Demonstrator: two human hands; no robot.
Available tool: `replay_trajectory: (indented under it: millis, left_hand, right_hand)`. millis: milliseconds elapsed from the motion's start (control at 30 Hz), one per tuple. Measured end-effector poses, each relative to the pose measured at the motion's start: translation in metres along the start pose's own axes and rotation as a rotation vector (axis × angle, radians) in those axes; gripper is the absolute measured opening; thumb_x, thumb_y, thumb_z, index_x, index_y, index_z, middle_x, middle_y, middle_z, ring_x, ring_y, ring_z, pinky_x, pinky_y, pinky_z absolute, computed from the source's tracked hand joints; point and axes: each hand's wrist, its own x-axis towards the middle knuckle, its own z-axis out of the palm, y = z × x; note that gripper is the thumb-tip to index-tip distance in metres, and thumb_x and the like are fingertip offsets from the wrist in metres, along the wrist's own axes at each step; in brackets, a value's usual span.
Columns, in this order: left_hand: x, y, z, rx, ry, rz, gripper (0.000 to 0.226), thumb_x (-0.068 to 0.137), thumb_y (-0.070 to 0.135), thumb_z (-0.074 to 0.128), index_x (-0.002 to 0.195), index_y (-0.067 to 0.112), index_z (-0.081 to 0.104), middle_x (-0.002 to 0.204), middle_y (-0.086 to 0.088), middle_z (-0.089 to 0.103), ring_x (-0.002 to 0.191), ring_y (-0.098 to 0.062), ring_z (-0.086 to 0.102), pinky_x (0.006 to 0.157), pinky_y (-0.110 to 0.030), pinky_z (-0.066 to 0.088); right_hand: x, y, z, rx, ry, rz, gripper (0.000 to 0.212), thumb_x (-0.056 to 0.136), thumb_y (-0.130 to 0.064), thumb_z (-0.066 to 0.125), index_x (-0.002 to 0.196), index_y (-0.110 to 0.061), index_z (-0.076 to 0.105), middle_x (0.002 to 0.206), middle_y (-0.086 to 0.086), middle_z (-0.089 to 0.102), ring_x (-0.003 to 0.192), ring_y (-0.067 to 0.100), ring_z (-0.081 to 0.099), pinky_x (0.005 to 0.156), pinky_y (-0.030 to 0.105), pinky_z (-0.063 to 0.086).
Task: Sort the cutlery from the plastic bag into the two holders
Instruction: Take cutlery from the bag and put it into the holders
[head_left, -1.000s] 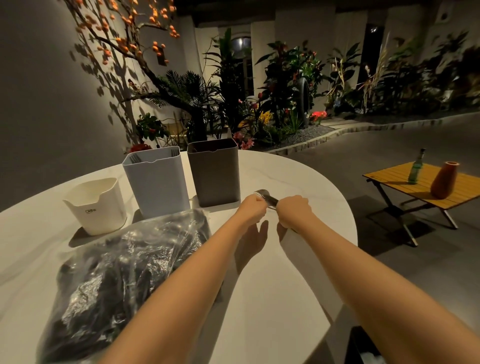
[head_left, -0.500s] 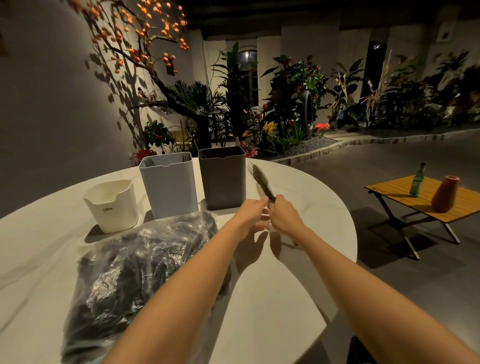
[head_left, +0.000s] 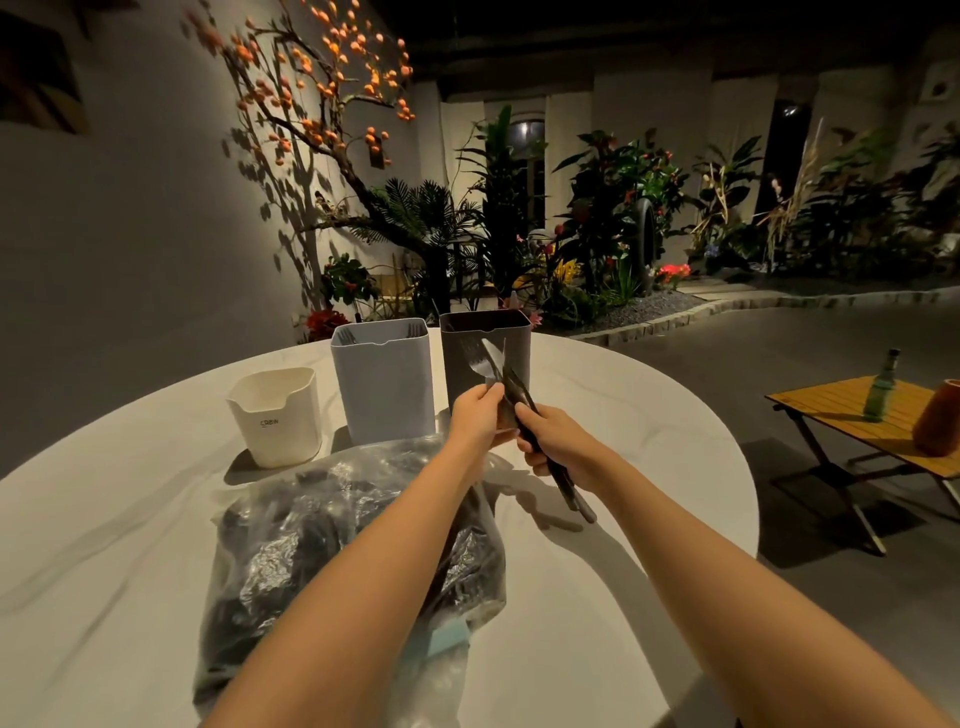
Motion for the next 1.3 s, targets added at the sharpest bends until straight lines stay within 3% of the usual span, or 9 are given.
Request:
replay_trajectory:
  millis: [133, 300, 567, 700, 800, 900, 1000, 1167, 1300]
  left_hand:
    - [0.005, 0.007, -0.011, -0.068, 0.101, -0.006, 0.025, 0.1, 0.028, 0.049, 0.104, 0.007, 0.06, 0.105, -0.013, 0.066, 0.1, -0.028, 0.064, 0.084, -0.042, 0.057]
    - [0.005, 0.011, -0.022, -0.13, 0.107, -0.05, 0.032, 0.099, 0.033, 0.049, 0.115, 0.008, 0.062, 0.106, -0.009, 0.067, 0.09, -0.02, 0.064, 0.06, -0.027, 0.054]
    - [0.001, 0.012, -0.027, -0.261, 0.149, 0.001, 0.028, 0.104, 0.029, 0.038, 0.102, 0.013, 0.061, 0.093, -0.005, 0.068, 0.092, -0.02, 0.064, 0.079, -0.037, 0.055]
    - [0.004, 0.014, -0.032, -0.278, 0.248, 0.071, 0.03, 0.105, 0.031, 0.035, 0.103, 0.015, 0.061, 0.105, -0.003, 0.067, 0.101, -0.018, 0.06, 0.083, -0.037, 0.046]
    - [0.007, 0.013, -0.037, -0.309, 0.302, 0.087, 0.03, 0.105, 0.03, 0.035, 0.102, 0.015, 0.061, 0.104, 0.0, 0.067, 0.096, -0.013, 0.058, 0.083, -0.035, 0.038]
    - [0.011, 0.015, -0.043, -0.425, 0.382, 0.101, 0.032, 0.105, 0.028, 0.035, 0.086, 0.016, 0.059, 0.088, 0.0, 0.066, 0.088, -0.014, 0.059, 0.072, -0.03, 0.044]
    - [0.012, 0.018, -0.047, -0.462, 0.42, 0.104, 0.035, 0.105, 0.027, 0.034, 0.081, 0.016, 0.056, 0.079, -0.002, 0.064, 0.084, -0.017, 0.062, 0.079, -0.033, 0.052]
    - [0.01, 0.014, -0.045, -0.389, 0.345, 0.094, 0.033, 0.105, 0.027, 0.033, 0.085, 0.015, 0.057, 0.082, -0.004, 0.067, 0.075, -0.016, 0.066, 0.075, -0.032, 0.053]
    - [0.009, 0.007, -0.039, -0.273, 0.25, 0.071, 0.031, 0.105, 0.026, 0.035, 0.1, 0.011, 0.062, 0.092, -0.004, 0.067, 0.091, -0.02, 0.066, 0.075, -0.033, 0.054]
  right_hand:
    - [0.003, -0.002, 0.002, 0.005, -0.081, 0.047, 0.036, 0.104, -0.039, 0.033, 0.087, -0.009, 0.045, 0.06, 0.001, 0.039, 0.048, 0.01, 0.028, 0.045, 0.02, 0.026]
    - [0.003, -0.002, 0.0, -0.078, -0.174, 0.063, 0.043, 0.101, -0.045, 0.038, 0.079, -0.01, 0.049, 0.057, 0.0, 0.036, 0.046, 0.009, 0.027, 0.045, 0.019, 0.025]
    - [0.002, 0.001, -0.006, -0.129, -0.215, 0.08, 0.04, 0.098, -0.045, 0.045, 0.08, -0.01, 0.051, 0.055, -0.002, 0.038, 0.046, 0.009, 0.027, 0.044, 0.018, 0.026]
    - [0.0, 0.005, -0.013, -0.155, -0.206, 0.077, 0.035, 0.095, -0.043, 0.052, 0.088, -0.009, 0.057, 0.058, -0.001, 0.038, 0.047, 0.009, 0.026, 0.041, 0.017, 0.027]
    - [-0.001, 0.007, -0.016, -0.16, -0.177, 0.093, 0.031, 0.097, -0.037, 0.052, 0.102, -0.008, 0.063, 0.06, 0.0, 0.039, 0.047, 0.008, 0.028, 0.04, 0.016, 0.029]
    - [0.0, 0.012, -0.015, -0.227, -0.076, 0.097, 0.033, 0.098, -0.032, 0.052, 0.112, -0.005, 0.064, 0.063, 0.002, 0.042, 0.047, 0.009, 0.03, 0.04, 0.016, 0.03]
    - [0.002, 0.016, -0.014, -0.265, 0.003, 0.089, 0.033, 0.1, -0.03, 0.049, 0.113, -0.003, 0.062, 0.067, 0.004, 0.043, 0.05, 0.011, 0.03, 0.041, 0.016, 0.03]
    - [0.004, 0.009, -0.007, -0.199, 0.045, 0.025, 0.038, 0.103, -0.033, 0.04, 0.111, -0.003, 0.06, 0.067, 0.004, 0.038, 0.051, 0.01, 0.027, 0.042, 0.016, 0.026]
    - [0.007, 0.004, 0.003, -0.101, 0.098, -0.062, 0.038, 0.103, -0.038, 0.035, 0.102, -0.008, 0.059, 0.067, 0.004, 0.035, 0.051, 0.01, 0.025, 0.044, 0.02, 0.022]
